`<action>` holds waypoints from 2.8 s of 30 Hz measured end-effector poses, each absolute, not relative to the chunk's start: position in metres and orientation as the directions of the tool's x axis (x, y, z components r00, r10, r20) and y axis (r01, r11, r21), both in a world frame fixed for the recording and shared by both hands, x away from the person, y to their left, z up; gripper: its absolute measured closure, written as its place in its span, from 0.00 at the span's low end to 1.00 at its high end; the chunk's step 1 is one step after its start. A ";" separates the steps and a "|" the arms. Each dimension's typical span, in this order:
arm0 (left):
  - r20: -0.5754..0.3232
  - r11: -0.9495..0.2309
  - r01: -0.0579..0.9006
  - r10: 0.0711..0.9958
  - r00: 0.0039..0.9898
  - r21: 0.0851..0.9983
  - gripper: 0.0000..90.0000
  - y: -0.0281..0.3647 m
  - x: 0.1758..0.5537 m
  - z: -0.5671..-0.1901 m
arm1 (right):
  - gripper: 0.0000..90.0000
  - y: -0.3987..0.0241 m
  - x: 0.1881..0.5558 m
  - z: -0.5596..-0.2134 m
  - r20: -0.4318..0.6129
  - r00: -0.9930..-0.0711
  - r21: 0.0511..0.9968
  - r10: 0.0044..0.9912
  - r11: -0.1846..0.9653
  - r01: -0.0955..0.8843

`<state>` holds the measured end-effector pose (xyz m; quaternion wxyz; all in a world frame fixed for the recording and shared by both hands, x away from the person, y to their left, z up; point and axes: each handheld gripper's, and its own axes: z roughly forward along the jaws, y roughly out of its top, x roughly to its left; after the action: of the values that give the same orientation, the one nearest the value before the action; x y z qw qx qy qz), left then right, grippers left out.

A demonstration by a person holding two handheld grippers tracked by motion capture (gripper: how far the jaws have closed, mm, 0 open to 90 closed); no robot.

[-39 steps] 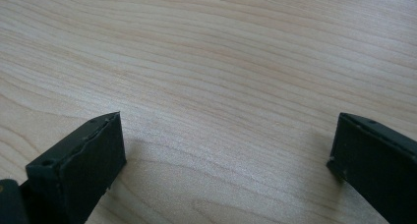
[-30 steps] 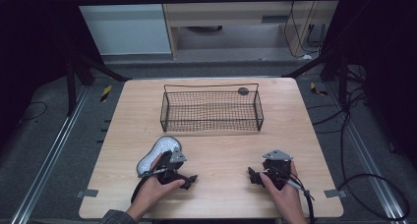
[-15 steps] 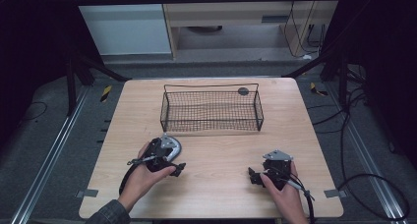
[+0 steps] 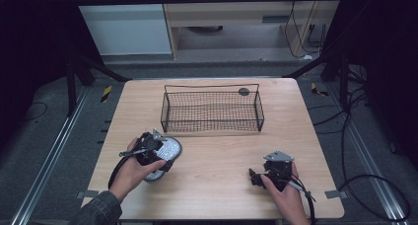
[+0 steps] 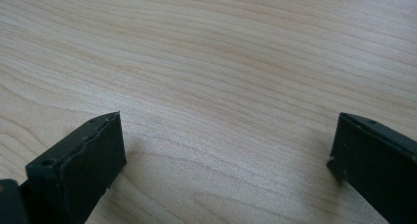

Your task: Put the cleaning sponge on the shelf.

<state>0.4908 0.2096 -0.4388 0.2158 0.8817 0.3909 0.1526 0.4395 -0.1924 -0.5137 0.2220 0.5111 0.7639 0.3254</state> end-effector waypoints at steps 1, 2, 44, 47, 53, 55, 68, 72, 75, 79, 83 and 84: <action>0.103 -0.606 0.626 0.754 0.649 0.491 0.04 0.212 0.491 -0.439 | 0.00 -0.193 0.440 -0.514 -0.010 -0.380 0.723 0.925 0.269 0.636; 0.103 -0.606 0.626 0.754 0.649 0.491 0.04 0.212 0.491 -0.439 | 0.00 -0.193 0.440 -0.514 -0.010 -0.380 0.723 0.925 0.269 0.636; 0.092 -0.562 0.701 0.804 0.587 0.440 0.04 0.227 0.500 -0.465 | 0.00 -0.192 0.439 -0.513 0.007 -0.380 0.722 0.925 0.259 0.642; 0.092 -0.562 0.702 0.804 0.587 0.438 0.04 0.226 0.500 -0.467 | 0.00 -0.192 0.439 -0.513 0.009 -0.380 0.722 0.925 0.256 0.643; 0.082 -0.562 0.705 0.803 0.590 0.431 0.03 0.226 0.502 -0.471 | 0.00 -0.192 0.439 -0.513 0.009 -0.381 0.722 0.925 0.257 0.642; 0.081 -0.561 0.706 0.804 0.589 0.432 0.03 0.226 0.503 -0.471 | 0.00 -0.192 0.439 -0.513 0.009 -0.380 0.722 0.925 0.257 0.643; 0.052 -0.540 0.710 0.810 0.583 0.451 0.04 0.222 0.509 -0.470 | 0.00 -0.192 0.438 -0.513 0.010 -0.381 0.722 0.925 0.257 0.643; 0.051 -0.535 0.714 0.814 0.578 0.452 0.04 0.219 0.511 -0.470 | 0.00 -0.192 0.438 -0.513 0.009 -0.381 0.722 0.925 0.258 0.642; 0.049 -0.524 0.726 0.824 0.564 0.445 0.03 0.216 0.515 -0.475 | 0.00 -0.192 0.438 -0.513 0.009 -0.381 0.722 0.925 0.257 0.642; 0.050 -0.521 0.731 0.827 0.560 0.440 0.01 0.214 0.516 -0.479 | 0.00 -0.192 0.438 -0.513 0.009 -0.381 0.722 0.924 0.257 0.642; 0.058 -0.522 0.728 0.828 0.558 0.445 0.01 0.213 0.516 -0.480 | 0.00 -0.192 0.438 -0.513 0.009 -0.381 0.722 0.924 0.257 0.642; 0.057 -0.521 0.727 0.828 0.558 0.447 0.01 0.214 0.515 -0.481 | 0.00 -0.192 0.438 -0.513 0.009 -0.381 0.722 0.924 0.258 0.642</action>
<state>0.5155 0.2137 -0.4805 0.1897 0.8619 0.4512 0.1326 0.4385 -0.1922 -0.5132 0.2147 0.5131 0.7633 0.3286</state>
